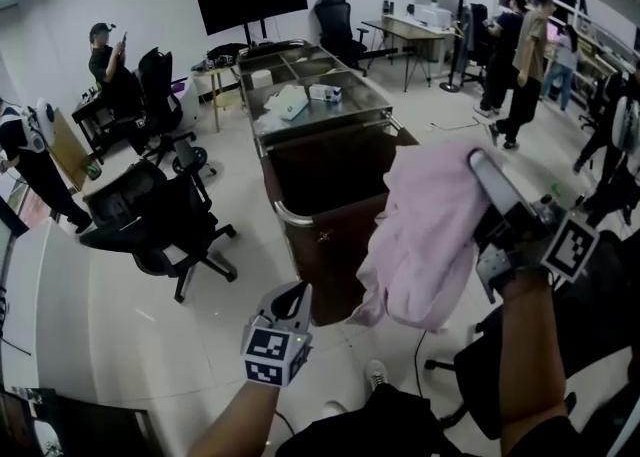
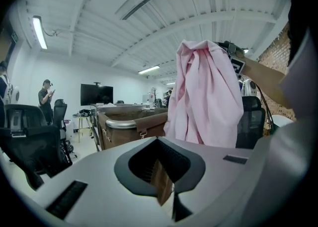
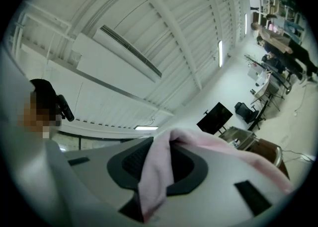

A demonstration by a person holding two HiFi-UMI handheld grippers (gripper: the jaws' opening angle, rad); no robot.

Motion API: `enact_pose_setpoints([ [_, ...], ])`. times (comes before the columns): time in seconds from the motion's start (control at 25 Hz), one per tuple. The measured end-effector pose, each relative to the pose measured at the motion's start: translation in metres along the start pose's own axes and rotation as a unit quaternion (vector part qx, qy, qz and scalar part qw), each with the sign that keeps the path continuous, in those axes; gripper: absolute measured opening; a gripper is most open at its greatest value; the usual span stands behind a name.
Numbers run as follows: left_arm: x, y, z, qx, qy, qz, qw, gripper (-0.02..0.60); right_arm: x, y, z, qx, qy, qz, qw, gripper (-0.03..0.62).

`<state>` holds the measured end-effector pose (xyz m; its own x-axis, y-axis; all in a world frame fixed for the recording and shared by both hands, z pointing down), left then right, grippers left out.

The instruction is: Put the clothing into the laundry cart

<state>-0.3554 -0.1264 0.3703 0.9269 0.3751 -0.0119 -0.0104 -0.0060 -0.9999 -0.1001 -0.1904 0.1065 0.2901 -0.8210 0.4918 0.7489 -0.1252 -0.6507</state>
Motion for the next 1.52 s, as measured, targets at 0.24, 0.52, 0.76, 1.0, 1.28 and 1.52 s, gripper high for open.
enact_pose_setpoints([
  [0.24, -0.026, 0.01, -0.015, 0.003, 0.046, -0.009, 0.9989, -0.002, 0.029, 0.011, -0.072, -0.028, 0.027, 0.001, 0.999, 0.078],
  [0.52, -0.043, 0.017, -0.039, 0.004, 0.091, -0.016, 0.9957, -0.002, 0.086, -0.007, -0.144, -0.051, 0.034, -0.013, 0.998, 0.078],
  [0.76, -0.058, 0.029, -0.062, 0.009, 0.124, -0.024, 0.992, -0.002, 0.141, -0.039, -0.192, -0.082, 0.028, -0.02, 0.996, 0.078],
  [1.0, -0.07, 0.027, -0.075, -0.001, 0.155, -0.022, 0.9877, -0.002, 0.198, -0.078, -0.213, -0.12, -0.009, -0.043, 0.992, 0.081],
  [1.28, -0.075, 0.018, -0.087, -0.018, 0.178, -0.011, 0.9838, -0.002, 0.252, -0.127, -0.222, -0.175, -0.037, -0.051, 0.983, 0.104],
  [1.52, -0.075, 0.011, -0.093, -0.019, 0.187, -0.015, 0.9821, -0.002, 0.279, -0.18, -0.204, -0.293, -0.048, -0.04, 0.954, 0.31],
])
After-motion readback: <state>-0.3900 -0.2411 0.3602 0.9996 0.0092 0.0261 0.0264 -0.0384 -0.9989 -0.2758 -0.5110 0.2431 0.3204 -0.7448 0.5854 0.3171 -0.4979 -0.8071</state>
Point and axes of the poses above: the fingertips, and each gripper's own axes: z backward along the fingers, x to its right, y out of its top, the point moved 3 cm from there along z, backward along the fingers, and after that the axes turned 15 degrees about x, right-handed, at the moved point
